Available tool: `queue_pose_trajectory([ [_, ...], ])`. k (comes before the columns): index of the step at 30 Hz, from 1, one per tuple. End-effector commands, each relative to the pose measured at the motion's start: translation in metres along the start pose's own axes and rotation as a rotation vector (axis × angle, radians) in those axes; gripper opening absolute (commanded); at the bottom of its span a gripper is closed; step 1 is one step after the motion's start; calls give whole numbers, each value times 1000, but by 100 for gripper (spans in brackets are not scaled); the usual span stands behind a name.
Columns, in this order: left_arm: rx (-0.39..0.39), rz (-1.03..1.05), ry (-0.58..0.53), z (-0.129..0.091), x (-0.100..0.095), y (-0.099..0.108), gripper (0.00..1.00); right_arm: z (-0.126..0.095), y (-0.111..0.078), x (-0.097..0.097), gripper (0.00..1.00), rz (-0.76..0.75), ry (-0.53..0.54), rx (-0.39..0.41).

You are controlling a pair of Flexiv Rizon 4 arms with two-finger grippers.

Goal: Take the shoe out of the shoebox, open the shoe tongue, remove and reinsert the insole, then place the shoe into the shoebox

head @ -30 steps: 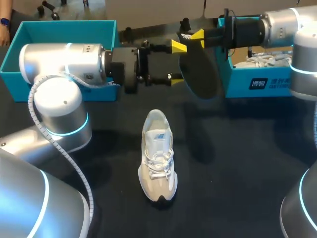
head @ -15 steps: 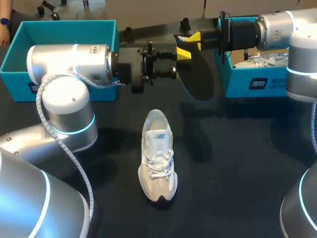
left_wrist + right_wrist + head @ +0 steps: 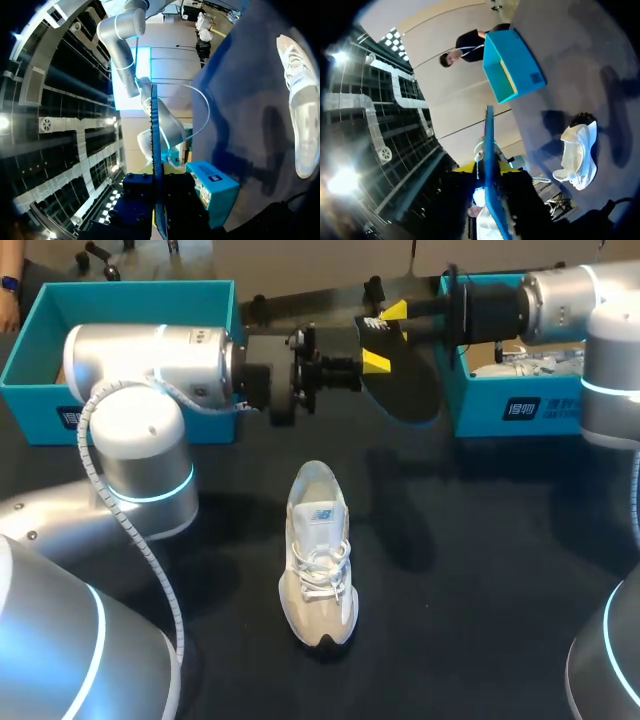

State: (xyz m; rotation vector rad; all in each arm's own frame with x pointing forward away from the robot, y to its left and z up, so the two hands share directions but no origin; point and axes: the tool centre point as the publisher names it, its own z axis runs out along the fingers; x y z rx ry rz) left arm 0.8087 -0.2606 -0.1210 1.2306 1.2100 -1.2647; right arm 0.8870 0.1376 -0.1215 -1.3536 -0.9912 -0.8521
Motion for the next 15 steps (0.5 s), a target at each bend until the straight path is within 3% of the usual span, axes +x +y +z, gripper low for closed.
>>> queue_pose_trajectory([
  [1,10,-5,-4,-7,-2,2,0,-9,-18,-7,100,-15,-2,-45],
  [15,65,-70,-46,-25,-15,1,0,-40,-65,-32,100,-167,-56,-119],
])
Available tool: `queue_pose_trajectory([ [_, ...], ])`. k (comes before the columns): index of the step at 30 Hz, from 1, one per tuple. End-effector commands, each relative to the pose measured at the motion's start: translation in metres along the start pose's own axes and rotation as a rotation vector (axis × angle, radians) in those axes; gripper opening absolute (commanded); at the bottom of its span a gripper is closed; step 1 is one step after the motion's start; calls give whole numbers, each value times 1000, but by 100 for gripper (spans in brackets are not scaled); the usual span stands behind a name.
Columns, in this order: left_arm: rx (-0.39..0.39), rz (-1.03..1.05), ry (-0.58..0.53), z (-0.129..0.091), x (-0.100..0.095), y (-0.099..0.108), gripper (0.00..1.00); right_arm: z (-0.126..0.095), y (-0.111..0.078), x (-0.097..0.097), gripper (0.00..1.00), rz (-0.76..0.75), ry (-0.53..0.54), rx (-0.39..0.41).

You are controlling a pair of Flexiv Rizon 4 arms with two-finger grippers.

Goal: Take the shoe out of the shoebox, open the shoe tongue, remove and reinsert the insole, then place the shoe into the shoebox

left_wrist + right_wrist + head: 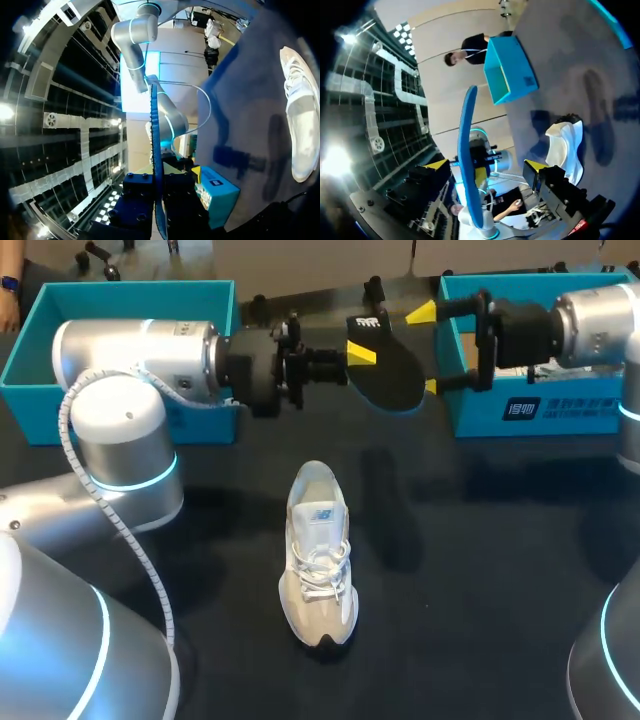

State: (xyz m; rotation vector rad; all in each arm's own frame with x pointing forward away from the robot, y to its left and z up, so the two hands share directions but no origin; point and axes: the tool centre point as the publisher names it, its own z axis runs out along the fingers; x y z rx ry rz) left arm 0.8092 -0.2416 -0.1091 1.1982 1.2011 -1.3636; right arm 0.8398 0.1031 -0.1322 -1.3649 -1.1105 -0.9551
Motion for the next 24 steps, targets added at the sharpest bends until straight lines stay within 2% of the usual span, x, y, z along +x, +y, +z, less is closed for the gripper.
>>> queue_pose_trajectory([
  [1,27,-9,-2,-7,-5,1,0,-12,-26,0,100,-61,-22,-74],
  [3,49,-4,-9,-9,-9,-1,0,-15,-35,-1,100,-84,-33,-60],
  [11,88,37,-17,-15,-19,-12,0,-33,-58,5,100,-240,-37,-87],
  [17,93,43,-20,-16,-21,-14,0,-51,-70,6,100,-288,-60,-95],
  [24,93,43,-20,-16,-21,-14,0,-58,-77,12,100,-382,-80,-81],
])
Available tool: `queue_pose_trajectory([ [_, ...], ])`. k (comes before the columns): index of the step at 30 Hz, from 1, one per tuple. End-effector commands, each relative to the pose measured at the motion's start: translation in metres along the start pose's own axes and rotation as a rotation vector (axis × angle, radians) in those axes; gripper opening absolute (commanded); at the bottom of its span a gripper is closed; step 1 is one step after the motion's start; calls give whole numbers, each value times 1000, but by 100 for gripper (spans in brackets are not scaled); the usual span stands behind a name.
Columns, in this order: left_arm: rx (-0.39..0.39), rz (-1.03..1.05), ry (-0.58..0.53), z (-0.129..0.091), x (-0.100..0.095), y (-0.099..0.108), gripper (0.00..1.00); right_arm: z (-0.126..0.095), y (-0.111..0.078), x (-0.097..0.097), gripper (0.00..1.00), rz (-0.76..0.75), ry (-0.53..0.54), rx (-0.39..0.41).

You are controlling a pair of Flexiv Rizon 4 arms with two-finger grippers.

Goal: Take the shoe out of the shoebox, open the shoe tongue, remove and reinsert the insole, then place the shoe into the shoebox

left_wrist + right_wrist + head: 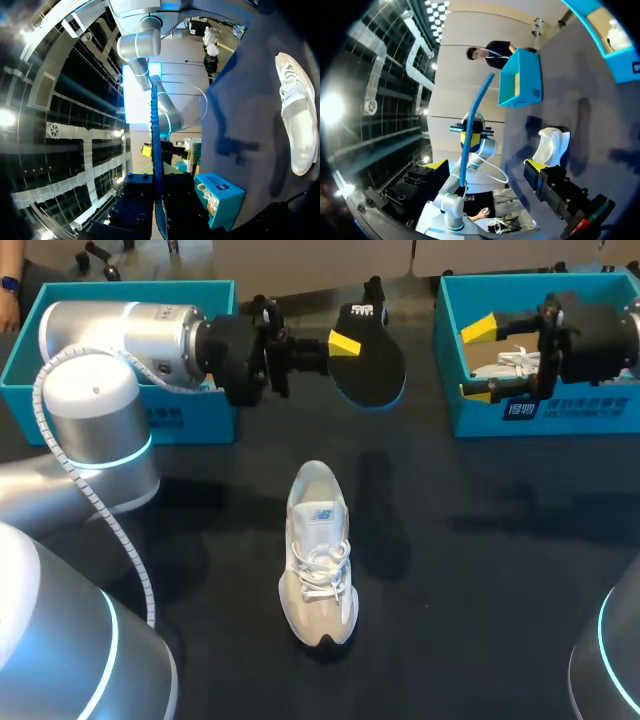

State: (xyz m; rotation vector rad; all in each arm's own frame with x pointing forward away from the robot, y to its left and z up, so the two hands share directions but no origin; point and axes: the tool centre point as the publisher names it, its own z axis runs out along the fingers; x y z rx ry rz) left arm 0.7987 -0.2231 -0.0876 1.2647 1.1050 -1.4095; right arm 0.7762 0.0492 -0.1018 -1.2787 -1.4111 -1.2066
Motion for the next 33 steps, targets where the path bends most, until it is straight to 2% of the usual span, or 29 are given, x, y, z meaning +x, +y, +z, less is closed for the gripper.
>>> queue_pose_trajectory([
  [1,1,2,-1,0,0,0,0,-5,-5,6,100,-40,-15,-24],
  [8,1,2,-1,0,0,0,0,-7,-6,5,100,-84,-3,-39],
  [17,3,-269,30,-7,-15,-21,0,-7,-5,5,100,-85,-17,-47],
  [18,-12,-319,61,-7,-15,-23,0,-7,-5,5,100,-85,-17,-47],
  [22,-33,-526,66,-11,-18,-29,0,-7,-5,5,100,-85,-17,-47],
  [25,-91,-775,97,-13,-17,-31,0,-7,-5,5,100,-85,-17,-47],
  [28,-118,-980,91,-14,-13,-33,0,-7,-5,5,100,-85,-17,-47],
  [29,-132,-1040,46,-14,-11,-34,0,-7,-5,5,100,-85,-17,-47],
  [31,-138,-1180,34,-14,-8,-34,0,-7,-5,5,100,-85,-17,-47],
  [32,-166,-1259,30,-15,-7,-34,0,-7,-5,5,100,-85,-17,-47],
  [33,-155,-1330,13,-15,-6,-34,0,-7,-5,5,100,-85,-17,-47],
])
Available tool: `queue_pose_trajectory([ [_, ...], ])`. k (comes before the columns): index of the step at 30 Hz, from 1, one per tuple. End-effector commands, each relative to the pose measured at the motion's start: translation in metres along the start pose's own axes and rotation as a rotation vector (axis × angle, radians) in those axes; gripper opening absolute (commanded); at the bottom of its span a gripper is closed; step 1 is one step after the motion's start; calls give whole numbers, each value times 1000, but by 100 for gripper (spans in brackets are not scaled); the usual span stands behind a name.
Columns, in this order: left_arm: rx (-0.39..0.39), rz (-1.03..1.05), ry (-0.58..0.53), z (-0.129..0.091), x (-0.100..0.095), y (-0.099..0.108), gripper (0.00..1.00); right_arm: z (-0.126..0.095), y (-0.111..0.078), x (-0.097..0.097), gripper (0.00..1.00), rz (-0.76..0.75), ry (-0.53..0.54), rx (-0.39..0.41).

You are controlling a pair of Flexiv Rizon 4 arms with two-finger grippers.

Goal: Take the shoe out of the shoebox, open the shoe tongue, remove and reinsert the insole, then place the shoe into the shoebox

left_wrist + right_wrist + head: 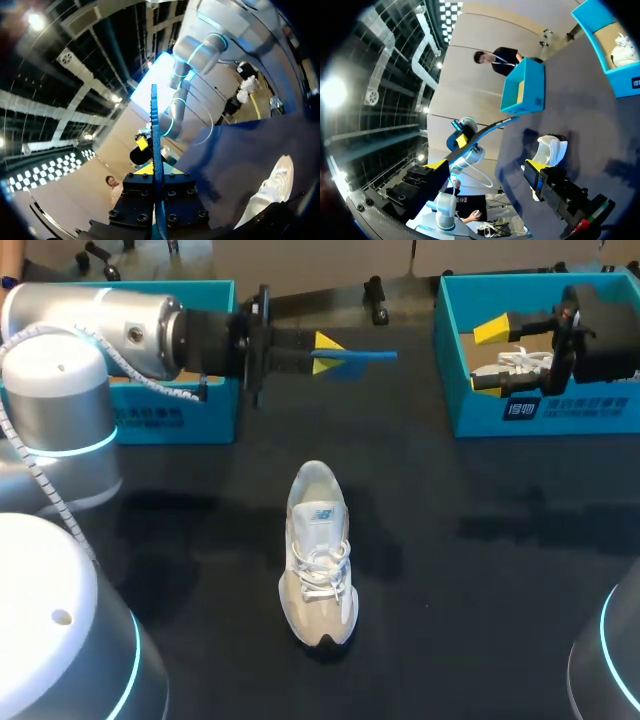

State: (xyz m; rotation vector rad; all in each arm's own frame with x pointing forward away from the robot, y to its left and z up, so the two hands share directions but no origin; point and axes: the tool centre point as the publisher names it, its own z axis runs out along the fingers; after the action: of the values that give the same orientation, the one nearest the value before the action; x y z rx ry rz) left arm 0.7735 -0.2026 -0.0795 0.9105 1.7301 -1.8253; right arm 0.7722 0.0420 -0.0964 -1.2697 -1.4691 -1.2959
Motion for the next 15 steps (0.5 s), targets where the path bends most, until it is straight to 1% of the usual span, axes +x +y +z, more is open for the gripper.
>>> queue_pose_trajectory([
  [1,-53,-699,-67,-1,6,-2,0,1,-1,1,100,1,-4,-2],
  [4,-35,-919,-97,-1,5,0,0,1,-1,1,100,1,-4,-2],
  [9,2,-1210,-144,-3,4,8,0,1,-1,1,100,1,-4,-2],
  [11,63,-1363,-167,-3,2,10,0,1,-1,1,100,1,-4,-2],
  [12,127,-1469,-178,-3,0,10,0,1,-1,1,100,1,-4,-2],
  [15,127,-1469,-178,-3,0,10,0,1,-1,1,100,1,-4,-2],
])
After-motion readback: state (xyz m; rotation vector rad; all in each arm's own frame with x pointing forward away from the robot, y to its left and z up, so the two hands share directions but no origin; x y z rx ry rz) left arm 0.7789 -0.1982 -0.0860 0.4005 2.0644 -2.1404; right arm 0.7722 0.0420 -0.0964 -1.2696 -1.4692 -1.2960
